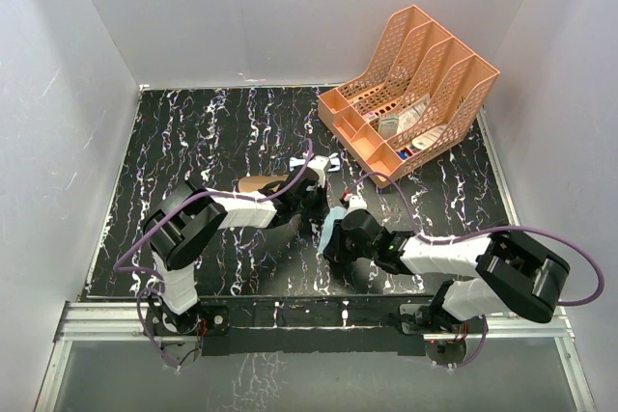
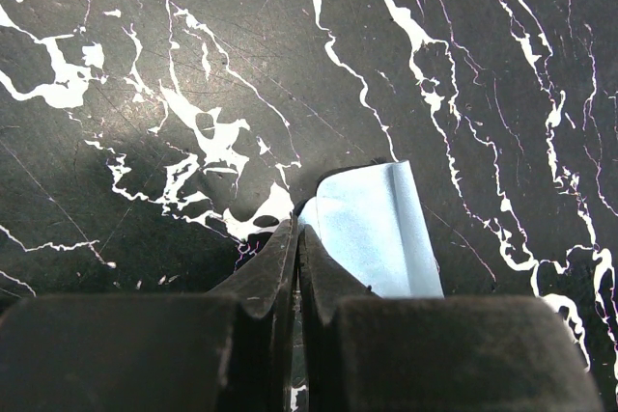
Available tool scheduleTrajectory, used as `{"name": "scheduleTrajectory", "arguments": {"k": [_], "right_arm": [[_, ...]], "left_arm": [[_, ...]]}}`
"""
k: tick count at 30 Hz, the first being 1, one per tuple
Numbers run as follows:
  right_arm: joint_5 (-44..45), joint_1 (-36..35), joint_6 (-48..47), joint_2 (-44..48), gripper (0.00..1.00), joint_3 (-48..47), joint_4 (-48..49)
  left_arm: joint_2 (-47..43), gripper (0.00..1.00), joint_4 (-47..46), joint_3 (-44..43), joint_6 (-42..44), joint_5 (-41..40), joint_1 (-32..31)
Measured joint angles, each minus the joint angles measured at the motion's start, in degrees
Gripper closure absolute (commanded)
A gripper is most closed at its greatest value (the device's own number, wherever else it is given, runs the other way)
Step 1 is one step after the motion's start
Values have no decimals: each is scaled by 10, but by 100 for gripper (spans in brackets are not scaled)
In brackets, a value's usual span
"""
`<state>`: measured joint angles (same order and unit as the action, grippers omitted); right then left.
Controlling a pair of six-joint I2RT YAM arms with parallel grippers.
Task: Organize the sunglasses
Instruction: Adjust the glasses cleaning cloth at the center of the board.
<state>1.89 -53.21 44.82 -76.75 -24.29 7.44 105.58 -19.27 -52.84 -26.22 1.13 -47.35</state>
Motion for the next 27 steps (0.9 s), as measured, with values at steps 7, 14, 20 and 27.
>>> {"name": "scheduleTrajectory", "arguments": {"k": [7,14,20,27], "right_arm": [[4,-4,-3,17,96,1,-26],[15,-5,-21,20,96,-10,-49],[23,-5,-41,15,96,-30,-64],[23,-5,-50,14,95,-48,-64]], "left_arm": [[0,100,0,0,0,0,0],[0,100,0,0,0,0,0],[0,100,0,0,0,0,0],[0,100,0,0,0,0,0]]}}
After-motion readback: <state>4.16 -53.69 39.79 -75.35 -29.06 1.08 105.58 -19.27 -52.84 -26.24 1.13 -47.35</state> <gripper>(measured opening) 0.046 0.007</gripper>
